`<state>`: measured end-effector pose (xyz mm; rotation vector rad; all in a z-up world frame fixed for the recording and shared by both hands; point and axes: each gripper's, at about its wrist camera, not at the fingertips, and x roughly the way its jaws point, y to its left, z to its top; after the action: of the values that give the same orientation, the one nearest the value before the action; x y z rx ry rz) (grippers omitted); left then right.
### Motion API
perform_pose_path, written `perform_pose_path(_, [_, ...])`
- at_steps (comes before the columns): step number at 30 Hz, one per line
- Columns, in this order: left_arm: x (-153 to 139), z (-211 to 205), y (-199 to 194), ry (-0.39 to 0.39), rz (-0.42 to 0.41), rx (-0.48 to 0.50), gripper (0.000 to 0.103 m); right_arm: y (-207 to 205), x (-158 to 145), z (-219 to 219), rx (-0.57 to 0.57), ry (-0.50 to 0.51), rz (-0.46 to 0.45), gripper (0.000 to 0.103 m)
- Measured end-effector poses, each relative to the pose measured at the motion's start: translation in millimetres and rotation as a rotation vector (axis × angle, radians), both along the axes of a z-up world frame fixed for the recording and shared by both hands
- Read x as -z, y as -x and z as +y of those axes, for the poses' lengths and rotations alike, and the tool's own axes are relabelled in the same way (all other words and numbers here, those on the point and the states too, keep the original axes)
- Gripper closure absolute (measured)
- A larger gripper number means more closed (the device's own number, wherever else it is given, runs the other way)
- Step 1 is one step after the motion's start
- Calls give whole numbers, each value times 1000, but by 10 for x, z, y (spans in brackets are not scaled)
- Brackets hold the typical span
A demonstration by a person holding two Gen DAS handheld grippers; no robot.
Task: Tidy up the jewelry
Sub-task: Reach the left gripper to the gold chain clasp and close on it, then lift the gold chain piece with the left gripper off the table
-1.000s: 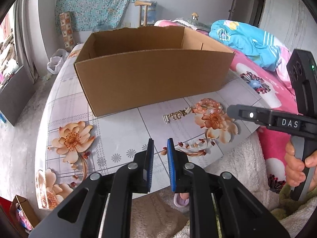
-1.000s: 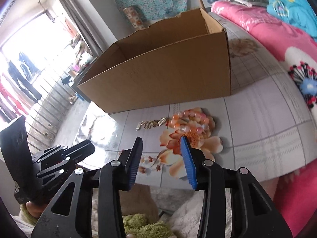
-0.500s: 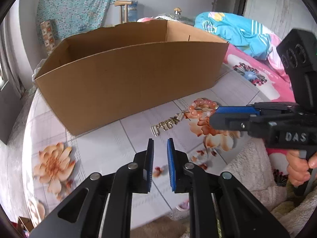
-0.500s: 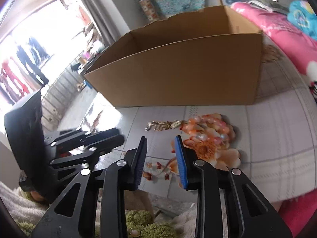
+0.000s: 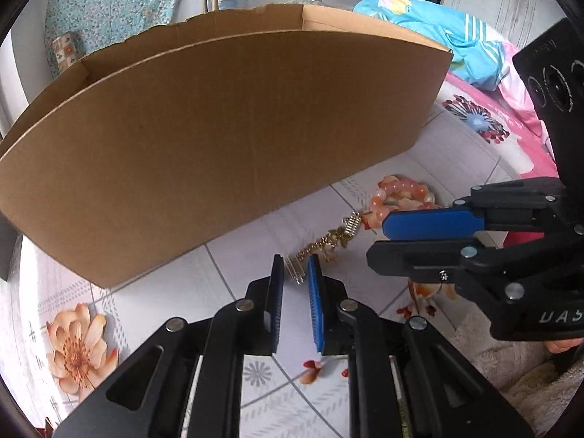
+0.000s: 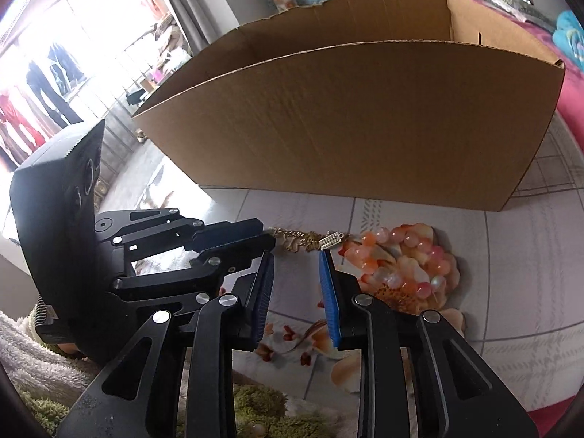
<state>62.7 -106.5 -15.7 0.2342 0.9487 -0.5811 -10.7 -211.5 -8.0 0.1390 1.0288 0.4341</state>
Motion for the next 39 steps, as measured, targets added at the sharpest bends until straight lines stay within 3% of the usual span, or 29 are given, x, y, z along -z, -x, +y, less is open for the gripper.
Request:
perform_pose_path(5, [5, -53, 2, -43, -21, 29, 91, -54, 12, -67, 13, -1, 11, 78])
perform_pose_path(7, [10, -71, 3, -55, -27, 34, 98, -60, 24, -70, 24, 0, 13, 78])
perform_pose_path(21, [22, 155, 85, -3, -10, -23, 99, 21, -59, -58, 28, 20, 0, 78])
perform_pose_path(39, [33, 413, 76, 81, 25, -79, 98, -345, 119, 124, 66, 128, 55, 86])
